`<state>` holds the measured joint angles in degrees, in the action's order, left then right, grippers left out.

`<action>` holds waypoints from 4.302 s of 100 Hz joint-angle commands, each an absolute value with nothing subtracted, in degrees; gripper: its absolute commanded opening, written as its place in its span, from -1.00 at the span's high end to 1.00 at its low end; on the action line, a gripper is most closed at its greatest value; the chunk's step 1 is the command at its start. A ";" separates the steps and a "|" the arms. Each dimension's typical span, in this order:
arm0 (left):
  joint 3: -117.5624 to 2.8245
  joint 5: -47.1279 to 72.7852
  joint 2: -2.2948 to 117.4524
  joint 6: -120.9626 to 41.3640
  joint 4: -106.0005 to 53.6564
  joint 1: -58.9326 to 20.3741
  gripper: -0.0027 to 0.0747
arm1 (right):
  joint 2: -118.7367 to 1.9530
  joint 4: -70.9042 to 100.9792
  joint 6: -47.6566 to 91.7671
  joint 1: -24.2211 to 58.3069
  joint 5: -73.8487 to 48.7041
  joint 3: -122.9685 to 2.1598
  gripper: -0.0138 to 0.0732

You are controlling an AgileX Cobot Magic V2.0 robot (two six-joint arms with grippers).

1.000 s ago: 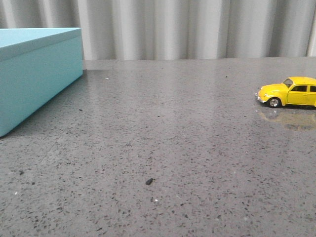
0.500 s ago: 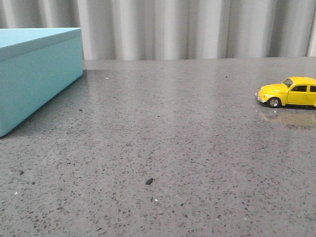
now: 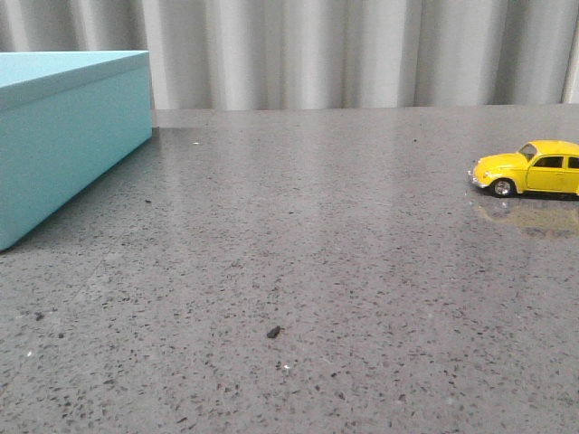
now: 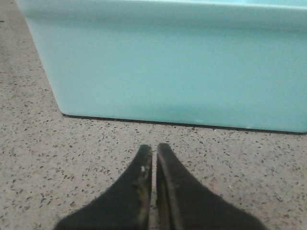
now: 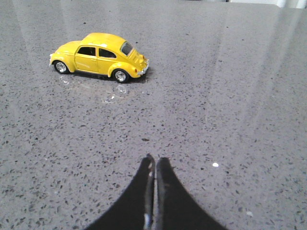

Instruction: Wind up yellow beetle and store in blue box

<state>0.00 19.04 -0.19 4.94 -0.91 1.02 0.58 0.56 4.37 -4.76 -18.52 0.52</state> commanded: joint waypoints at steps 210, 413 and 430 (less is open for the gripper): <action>1.44 -6.31 -2.06 5.31 -6.18 1.15 0.99 | 1.74 0.49 4.54 -5.05 7.58 1.68 0.82; -18.25 -4.17 15.44 5.43 -11.38 1.15 0.99 | -80.52 12.35 5.00 -0.54 -51.38 -73.75 0.82; -18.25 -4.17 15.44 5.43 -11.38 1.15 0.99 | -84.50 12.35 5.00 -0.54 -55.49 -77.20 0.82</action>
